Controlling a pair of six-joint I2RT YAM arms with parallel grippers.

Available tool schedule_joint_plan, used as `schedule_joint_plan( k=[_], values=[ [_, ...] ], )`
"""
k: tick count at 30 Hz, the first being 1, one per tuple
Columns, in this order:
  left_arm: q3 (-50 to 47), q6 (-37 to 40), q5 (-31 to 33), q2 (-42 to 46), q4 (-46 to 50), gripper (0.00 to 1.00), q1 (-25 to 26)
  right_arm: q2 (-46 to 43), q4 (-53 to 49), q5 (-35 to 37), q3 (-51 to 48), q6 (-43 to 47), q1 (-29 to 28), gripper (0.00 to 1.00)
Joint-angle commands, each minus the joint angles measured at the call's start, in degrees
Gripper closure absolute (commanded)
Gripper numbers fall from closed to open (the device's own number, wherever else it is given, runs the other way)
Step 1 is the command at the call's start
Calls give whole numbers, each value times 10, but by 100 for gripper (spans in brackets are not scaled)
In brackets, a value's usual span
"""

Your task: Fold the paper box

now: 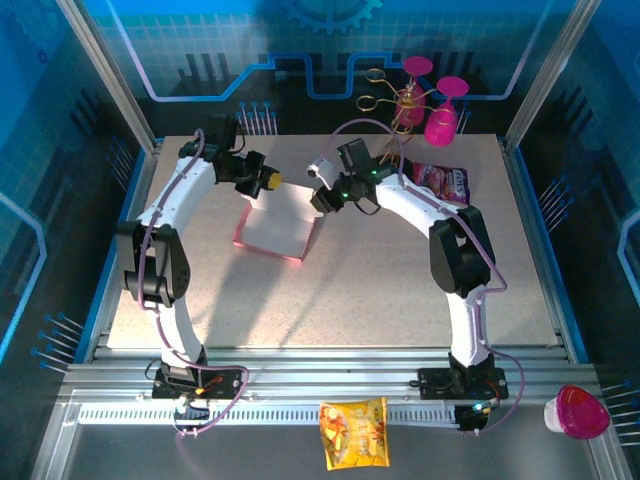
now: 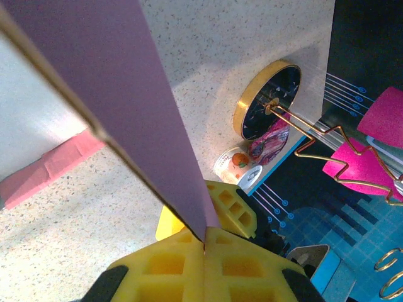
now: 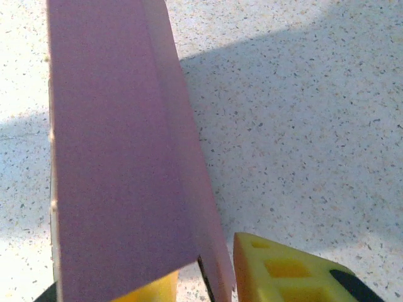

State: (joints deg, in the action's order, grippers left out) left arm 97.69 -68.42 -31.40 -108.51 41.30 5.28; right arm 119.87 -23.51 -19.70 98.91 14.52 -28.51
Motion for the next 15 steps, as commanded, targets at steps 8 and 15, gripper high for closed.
schedule_joint_plan(
  k=[8, 15],
  values=[
    [32, 23, -19, -3, -5, 66, -21, 6, -28, 27, 10, 0, -13, 94],
    [77, 185, 38, 38, 70, 40, -97, -14, -32, 11, -8, 21, -6, 100]
  ],
)
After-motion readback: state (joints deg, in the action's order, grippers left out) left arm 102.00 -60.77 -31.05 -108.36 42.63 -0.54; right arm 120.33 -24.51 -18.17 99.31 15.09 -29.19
